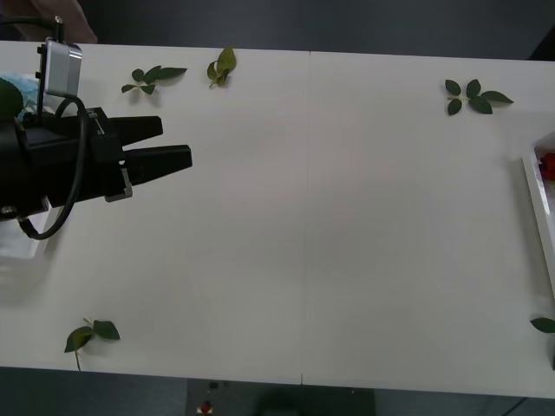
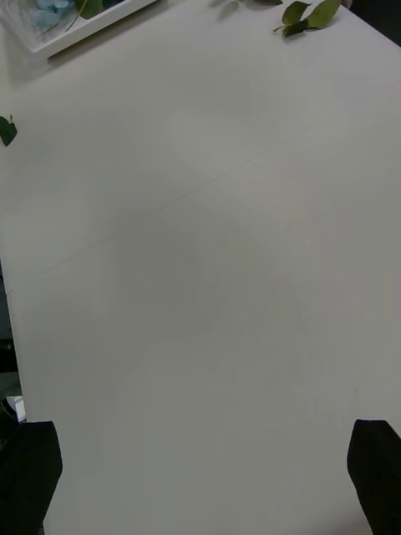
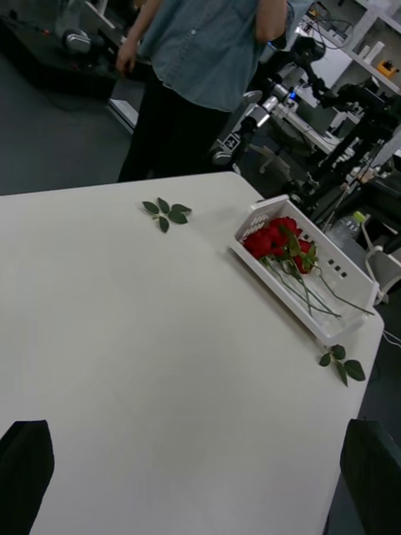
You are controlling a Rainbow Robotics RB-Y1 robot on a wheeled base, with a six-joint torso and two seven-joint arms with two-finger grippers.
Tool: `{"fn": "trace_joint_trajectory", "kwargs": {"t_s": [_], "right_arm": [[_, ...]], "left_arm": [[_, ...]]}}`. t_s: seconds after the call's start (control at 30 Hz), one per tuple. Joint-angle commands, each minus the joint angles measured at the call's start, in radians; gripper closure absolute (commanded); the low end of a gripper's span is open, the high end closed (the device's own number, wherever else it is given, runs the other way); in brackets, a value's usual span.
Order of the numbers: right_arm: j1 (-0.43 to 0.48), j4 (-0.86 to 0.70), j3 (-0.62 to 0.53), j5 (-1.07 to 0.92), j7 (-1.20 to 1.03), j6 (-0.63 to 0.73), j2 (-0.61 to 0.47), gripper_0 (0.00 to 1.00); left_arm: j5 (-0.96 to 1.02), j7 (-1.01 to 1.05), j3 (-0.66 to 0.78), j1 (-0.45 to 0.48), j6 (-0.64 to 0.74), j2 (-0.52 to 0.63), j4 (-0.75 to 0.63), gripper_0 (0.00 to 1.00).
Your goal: Put the red flowers into the right box and the blue flowers into the left box
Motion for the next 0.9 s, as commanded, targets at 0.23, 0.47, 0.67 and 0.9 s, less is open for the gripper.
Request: {"fn": "trace_joint_trajectory", "kwargs": {"t_s": [0.23, 0.47, 0.67, 0.9], "right_arm": [[-0.014, -0.009, -0.011, -0.013, 0.032, -0.004, -0.030, 0.00], [-0.014, -0.009, -0.011, -0.013, 0.032, -0.004, -0.030, 0.00], [-0.014, -0.009, -0.011, -0.013, 0.032, -0.004, -0.030, 0.00], [-0.014, -0.009, -0.011, -0.013, 0.032, -0.004, -0.030, 0.00]], "left_arm": [[0.152, -0.063, -0.099, 0.030, -0.154, 0.252, -0.011, 0.00], [0.181, -0.083, -0.139, 0.032, -0.198, 0.287, -0.011, 0.00], [0.187, -0.098, -0.142, 0.030, -0.203, 0.298, -0.009, 0.00], [0.188, -0.100, -0.142, 0.030, -0.203, 0.298, -0.009, 0.00]]}}
